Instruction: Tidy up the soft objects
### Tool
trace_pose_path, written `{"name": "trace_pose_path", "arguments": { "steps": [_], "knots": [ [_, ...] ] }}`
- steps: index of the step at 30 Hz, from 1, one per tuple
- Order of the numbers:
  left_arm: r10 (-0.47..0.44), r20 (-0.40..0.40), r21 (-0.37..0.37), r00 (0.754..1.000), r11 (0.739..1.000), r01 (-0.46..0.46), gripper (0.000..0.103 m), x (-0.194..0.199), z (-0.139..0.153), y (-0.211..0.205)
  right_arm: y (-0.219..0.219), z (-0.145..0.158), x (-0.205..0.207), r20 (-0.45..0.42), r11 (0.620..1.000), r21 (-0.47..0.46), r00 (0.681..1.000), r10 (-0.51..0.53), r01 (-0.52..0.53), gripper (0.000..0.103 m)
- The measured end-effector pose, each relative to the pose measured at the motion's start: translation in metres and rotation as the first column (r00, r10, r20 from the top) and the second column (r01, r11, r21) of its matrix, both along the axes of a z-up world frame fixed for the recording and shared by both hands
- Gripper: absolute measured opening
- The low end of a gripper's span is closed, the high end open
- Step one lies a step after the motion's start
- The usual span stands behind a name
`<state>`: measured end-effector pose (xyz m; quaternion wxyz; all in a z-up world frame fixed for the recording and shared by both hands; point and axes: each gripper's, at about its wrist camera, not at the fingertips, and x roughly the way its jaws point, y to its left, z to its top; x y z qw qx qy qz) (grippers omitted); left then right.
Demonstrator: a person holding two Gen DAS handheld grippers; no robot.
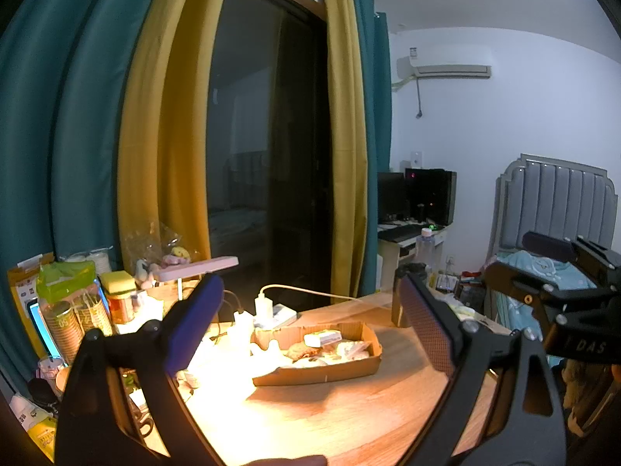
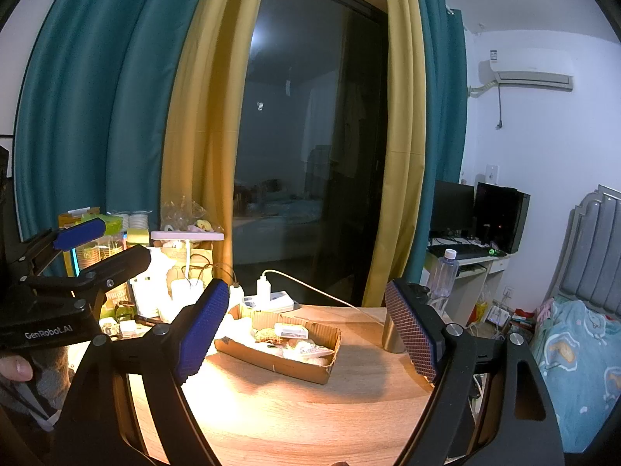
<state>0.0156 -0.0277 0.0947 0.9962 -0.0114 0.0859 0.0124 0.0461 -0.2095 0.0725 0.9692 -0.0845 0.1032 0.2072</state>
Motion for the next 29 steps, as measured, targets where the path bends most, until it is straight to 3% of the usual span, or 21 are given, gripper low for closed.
{"name": "trace_pose_path", "arguments": {
  "steps": [29],
  "knots": [
    [-0.015,0.006,0.021,1.000,1.000,0.015,0.093,-0.0017,-0.0046,-0.0064,0.0000,-0.0008,0.0005,-0.004,1.000,-0.002,1.000,-0.004,0.004,0.085]
  ]
}}
